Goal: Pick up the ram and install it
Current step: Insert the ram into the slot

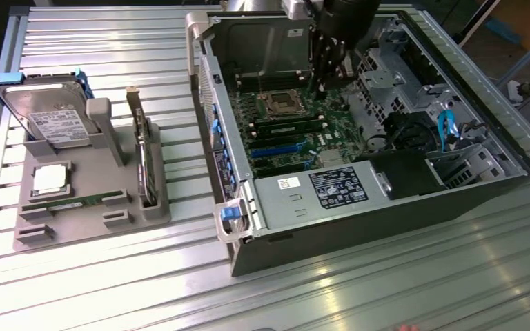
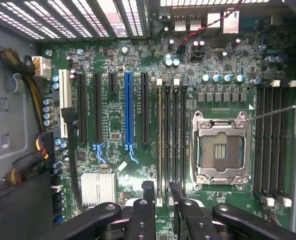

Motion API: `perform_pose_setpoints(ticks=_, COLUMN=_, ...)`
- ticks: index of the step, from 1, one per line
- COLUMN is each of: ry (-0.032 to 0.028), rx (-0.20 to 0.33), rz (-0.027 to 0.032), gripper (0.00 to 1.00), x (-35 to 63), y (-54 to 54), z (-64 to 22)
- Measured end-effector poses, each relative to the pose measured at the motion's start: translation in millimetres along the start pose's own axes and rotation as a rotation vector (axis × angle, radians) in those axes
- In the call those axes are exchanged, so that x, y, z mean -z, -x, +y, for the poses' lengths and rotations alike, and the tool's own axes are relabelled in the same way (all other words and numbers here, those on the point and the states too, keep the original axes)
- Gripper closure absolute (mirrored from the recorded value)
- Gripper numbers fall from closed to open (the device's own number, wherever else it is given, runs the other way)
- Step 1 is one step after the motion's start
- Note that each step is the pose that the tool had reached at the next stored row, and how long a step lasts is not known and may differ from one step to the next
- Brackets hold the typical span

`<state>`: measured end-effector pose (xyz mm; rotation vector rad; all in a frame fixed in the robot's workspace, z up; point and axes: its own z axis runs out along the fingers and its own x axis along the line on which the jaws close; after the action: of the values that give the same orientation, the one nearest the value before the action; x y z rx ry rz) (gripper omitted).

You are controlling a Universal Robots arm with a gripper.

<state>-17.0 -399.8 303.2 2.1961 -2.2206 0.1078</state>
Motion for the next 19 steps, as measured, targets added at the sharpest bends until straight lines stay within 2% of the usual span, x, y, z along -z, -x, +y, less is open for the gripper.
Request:
perform_pose_setpoints(ticks=2, ry=0.0, rx=0.0, rz=0.0, gripper=0.75, x=10.5, y=-0.7, z=-0.4)
perform_pose_setpoints(ticks=4, ry=0.0, rx=0.0, rz=0.0, gripper=0.75, x=16.4, y=-1.0, z=-0.6)
perform_pose_setpoints(ticks=11, ry=0.0, rx=0.0, rz=-0.0001, gripper=0.75, x=30.1, y=-1.8, z=-1.1)
perform_pose_setpoints(ticks=19, ry=0.0002, rx=0.0, rz=0.0004, gripper=0.75, x=33.4, y=-2.0, z=-1.2)
